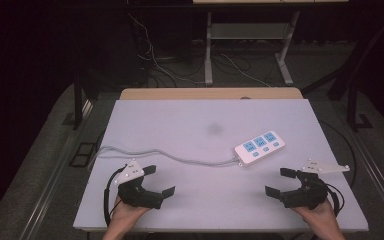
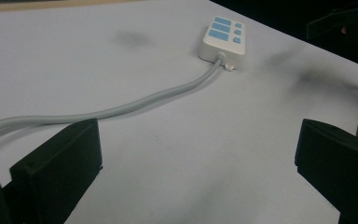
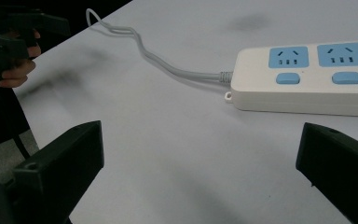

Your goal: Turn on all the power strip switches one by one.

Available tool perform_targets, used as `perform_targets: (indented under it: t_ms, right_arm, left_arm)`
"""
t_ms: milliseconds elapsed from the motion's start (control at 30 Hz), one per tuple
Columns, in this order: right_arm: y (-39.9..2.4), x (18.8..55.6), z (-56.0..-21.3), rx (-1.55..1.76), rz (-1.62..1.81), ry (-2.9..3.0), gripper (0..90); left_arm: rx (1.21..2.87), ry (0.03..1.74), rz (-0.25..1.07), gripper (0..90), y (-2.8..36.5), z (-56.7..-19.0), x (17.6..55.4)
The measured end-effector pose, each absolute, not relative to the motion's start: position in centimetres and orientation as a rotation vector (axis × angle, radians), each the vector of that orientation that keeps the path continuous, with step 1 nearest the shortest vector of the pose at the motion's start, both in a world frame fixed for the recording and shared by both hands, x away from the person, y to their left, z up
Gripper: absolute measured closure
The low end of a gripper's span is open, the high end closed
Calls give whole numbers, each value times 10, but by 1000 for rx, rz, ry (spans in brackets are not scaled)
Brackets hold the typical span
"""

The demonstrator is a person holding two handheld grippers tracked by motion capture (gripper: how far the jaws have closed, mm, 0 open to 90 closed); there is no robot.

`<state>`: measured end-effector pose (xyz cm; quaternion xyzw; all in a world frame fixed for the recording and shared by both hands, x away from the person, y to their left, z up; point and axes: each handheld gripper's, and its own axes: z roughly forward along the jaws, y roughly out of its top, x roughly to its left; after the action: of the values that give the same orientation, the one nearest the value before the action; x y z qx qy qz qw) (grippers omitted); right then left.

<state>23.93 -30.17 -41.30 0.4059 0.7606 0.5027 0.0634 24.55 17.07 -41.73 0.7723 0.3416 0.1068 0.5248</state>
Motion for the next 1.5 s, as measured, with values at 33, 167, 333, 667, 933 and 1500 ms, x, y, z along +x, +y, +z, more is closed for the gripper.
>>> perform_targets:
  t_ms: [33, 167, 333, 667, 933, 1500]
  right_arm:
    - [-302, 239, -413, 1227, 1519, 2299, 7]
    - [-300, 239, -412, 1218, 1512, 2306, 8]
    - [-300, 240, -413, 1214, 1504, 2318, 8]
    - [-300, 240, -411, 1218, 1489, 2330, 8]
    - [-299, 240, -410, 1226, 1473, 2346, 8]
    - [-290, 249, -394, 1189, 1346, 2435, 8]
  left_arm:
    - [1849, 817, 257, 0, 171, -417, 245]
    - [1851, 816, 254, 0, 171, -418, 245]
    - [1842, 817, 251, 0, 171, -418, 246]
    - [1836, 813, 258, 0, 171, -418, 247]
    - [1836, 819, 255, 0, 172, -419, 249]
    - [1828, 825, 251, 0, 173, -420, 249]
